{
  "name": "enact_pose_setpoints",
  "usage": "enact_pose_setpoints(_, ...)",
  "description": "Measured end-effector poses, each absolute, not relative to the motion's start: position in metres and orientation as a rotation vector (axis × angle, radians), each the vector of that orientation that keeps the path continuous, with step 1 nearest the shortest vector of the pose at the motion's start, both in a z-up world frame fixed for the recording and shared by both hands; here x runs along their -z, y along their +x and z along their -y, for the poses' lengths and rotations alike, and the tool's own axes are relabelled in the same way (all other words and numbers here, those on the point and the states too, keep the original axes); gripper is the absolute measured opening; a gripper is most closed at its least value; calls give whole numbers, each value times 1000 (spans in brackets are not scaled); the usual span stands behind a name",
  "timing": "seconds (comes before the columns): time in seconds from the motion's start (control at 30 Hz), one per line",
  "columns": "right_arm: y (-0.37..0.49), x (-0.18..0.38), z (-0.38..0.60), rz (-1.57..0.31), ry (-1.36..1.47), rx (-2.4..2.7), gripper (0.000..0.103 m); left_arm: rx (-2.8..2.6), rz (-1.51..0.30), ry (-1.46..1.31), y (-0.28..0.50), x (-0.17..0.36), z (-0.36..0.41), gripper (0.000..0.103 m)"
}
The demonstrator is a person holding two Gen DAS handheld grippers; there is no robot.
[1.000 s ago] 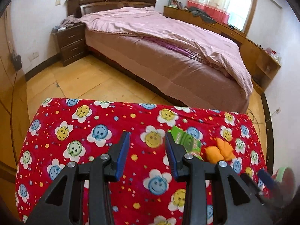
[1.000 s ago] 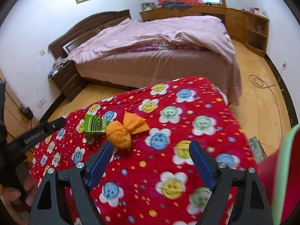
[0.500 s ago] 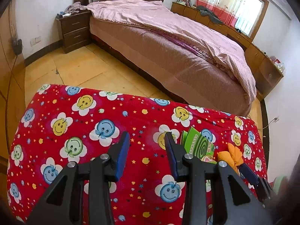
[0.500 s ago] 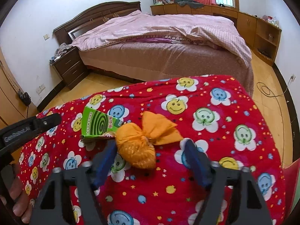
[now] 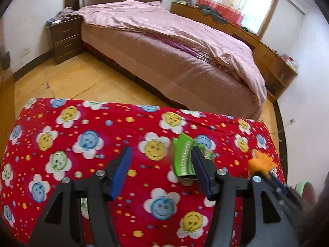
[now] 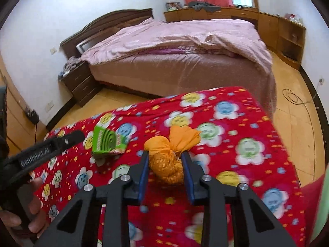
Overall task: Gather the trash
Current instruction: 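Grasp the orange knotted bag with right tool while left tool grasps the green coil packet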
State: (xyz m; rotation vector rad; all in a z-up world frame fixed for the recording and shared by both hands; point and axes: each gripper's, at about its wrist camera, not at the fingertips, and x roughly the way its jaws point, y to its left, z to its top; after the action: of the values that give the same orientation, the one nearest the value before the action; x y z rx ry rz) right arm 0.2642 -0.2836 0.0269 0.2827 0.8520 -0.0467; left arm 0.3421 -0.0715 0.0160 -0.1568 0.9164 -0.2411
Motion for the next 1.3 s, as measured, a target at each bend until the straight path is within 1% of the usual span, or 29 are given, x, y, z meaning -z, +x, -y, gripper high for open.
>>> enact_pose_setpoints(0.03,261,-30,291,-846,293,58,33,252,-922,-144,342,-14,76,67)
enact_pose_setpoints(0.07,259,-32,298,-841,303,70,33,256,-925,-133,341,-13,80,73)
enact_pose_setpoints(0.1,256,-34,305,-835,316,83,33,257,-929,-122,341,-11,83,74)
enact_pose_setpoints(0.23,248,-37,326,-811,344,110,33,285,-962,-68,343,0,100,74)
enact_pose_setpoints(0.33,246,-37,333,-798,350,113,33,301,-955,-55,343,1,106,74)
enact_pose_setpoints(0.4,247,-36,334,-799,363,105,33,315,-958,-46,344,1,112,77)
enact_pose_setpoints(0.5,246,-36,335,-800,372,99,33,328,-970,-25,347,2,122,78)
enact_pose_setpoints(0.87,245,-33,340,-799,406,89,33,294,-982,57,351,11,145,78)
enact_pose_setpoints(0.93,245,-33,340,-797,407,89,33,281,-978,62,351,11,145,75)
enact_pose_setpoints(1.0,244,-34,341,-794,412,87,33,273,-969,83,351,12,146,65)
enact_pose_setpoints(1.3,239,-43,342,-781,417,88,33,298,-964,62,335,3,138,65)
